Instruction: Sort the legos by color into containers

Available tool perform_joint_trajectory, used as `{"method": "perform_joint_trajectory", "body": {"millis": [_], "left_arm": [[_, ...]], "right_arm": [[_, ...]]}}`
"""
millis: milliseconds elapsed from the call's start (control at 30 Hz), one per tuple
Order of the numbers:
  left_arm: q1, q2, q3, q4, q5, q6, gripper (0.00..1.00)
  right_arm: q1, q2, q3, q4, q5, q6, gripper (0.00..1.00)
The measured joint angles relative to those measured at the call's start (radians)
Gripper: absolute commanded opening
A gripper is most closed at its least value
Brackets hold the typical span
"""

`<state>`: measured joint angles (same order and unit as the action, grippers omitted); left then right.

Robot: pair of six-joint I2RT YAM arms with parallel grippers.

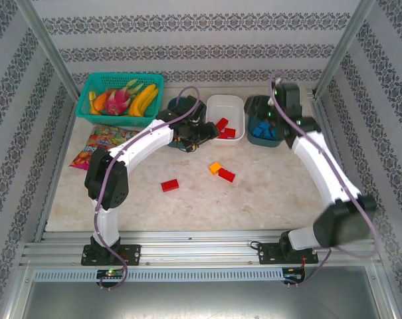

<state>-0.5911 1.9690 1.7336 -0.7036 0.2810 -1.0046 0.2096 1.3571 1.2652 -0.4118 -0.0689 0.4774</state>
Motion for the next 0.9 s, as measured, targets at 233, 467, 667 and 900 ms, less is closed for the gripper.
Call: {"method": "perform_joint_trajectory", "body": {"millis": [233, 467, 667, 900], "left_arm": [[-0.060, 0.105, 0.018, -0.098, -0.024, -0.142, 0.84], [-0.100, 0.235, 0.082, -0.143, -0.014, -0.256, 0.85], [-0.110, 0.322, 0.173, -0.166, -0.013, -0.310, 0.82], [-0.121, 0.361, 0.204, -0.183, -0.014, -0.349, 0.60]], "right_arm": [[0.133, -0.423, -0.417, -0.057, -0.113, 0.066, 0.84], [0.245, -0.603, -0.552, -0.154, -0.159, 0.135, 0.85], [0.245, -0.614, -0.552, -0.198, -0.158, 0.137, 0.85], [0.239, -0.614, -0.550, -0.229, -0.163, 0.117, 0.85]]}}
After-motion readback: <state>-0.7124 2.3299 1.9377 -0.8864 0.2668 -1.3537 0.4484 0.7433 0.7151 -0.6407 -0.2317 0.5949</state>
